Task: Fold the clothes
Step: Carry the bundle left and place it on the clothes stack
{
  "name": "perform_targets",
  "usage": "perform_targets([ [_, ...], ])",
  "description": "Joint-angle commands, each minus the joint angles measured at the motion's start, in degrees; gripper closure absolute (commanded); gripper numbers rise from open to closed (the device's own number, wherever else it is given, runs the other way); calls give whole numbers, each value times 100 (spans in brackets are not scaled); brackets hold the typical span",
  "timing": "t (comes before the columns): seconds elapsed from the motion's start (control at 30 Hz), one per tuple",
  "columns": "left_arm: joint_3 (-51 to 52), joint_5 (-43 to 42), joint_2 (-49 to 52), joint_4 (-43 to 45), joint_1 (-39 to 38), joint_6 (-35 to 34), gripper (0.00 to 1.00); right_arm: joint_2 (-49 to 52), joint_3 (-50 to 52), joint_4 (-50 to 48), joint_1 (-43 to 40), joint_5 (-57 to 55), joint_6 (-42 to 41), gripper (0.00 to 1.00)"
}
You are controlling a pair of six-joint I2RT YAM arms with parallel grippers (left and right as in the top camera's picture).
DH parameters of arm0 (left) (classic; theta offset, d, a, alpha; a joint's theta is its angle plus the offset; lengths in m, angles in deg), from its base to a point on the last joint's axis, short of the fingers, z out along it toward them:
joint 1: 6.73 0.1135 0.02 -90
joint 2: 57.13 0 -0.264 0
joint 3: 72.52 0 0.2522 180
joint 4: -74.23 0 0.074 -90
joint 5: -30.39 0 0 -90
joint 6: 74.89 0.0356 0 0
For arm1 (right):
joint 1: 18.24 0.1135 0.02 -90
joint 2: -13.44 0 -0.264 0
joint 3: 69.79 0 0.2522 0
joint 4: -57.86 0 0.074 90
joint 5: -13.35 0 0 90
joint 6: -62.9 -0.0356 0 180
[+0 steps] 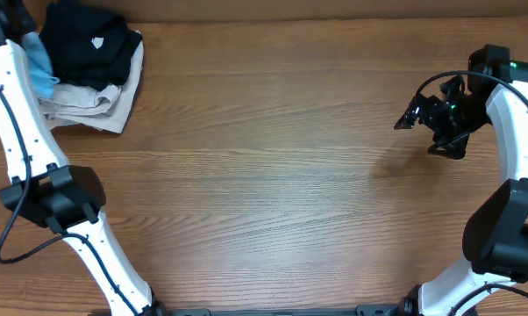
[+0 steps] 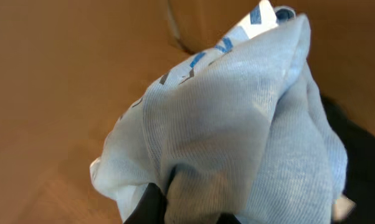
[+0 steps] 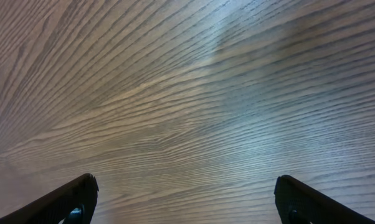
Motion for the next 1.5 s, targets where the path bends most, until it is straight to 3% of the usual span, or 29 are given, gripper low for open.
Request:
perform_targets([
  [0.0, 415, -577, -44, 326, -289, -378, 96, -92, -94, -9, 0, 48, -20, 5],
  [0.27, 1482, -573, -42, 1178, -1064, -413, 96, -92, -94, 35, 0, 48, -20, 5],
  [0.37, 1915, -575, -42, 1451, -1268, -413, 90, -92, -94, 55, 0, 48, -17, 5],
  [0.4, 2059, -575, -42, 1543, -1327, -413, 79, -92, -94, 55, 0, 48, -17, 5],
  [0.5, 2330, -516, -42, 1646, -1462, -382, 0, -92, -94, 57, 0, 48, -17, 5],
  [0.7, 2192, -538, -107, 1517, -1521, -310, 0, -92, -96, 0, -2, 48, 48, 5],
  [0.83, 1567, -686, -380, 844, -1519, -304, 0, -105, -313, 11, -2, 46, 197, 5],
  [0.93, 946, -951, -693, 192, -1534, -308, 0, -192, -931, 391, 0, -13, 356, 5],
  [1.13, 411, -2302, -1528, -879, -1755, -304, 0, -697, -2721, 1377, 26, -105, 457, 5],
  [1.33, 411, -2328, -2087, -1707, -2245, -308, 0, -1611, -3934, 1794, 210, -105, 455, 0],
  [1.47, 415, -2332, -2103, -1749, -2339, -310, 0, -2194, -3958, 1794, 225, -103, 317, 0],
])
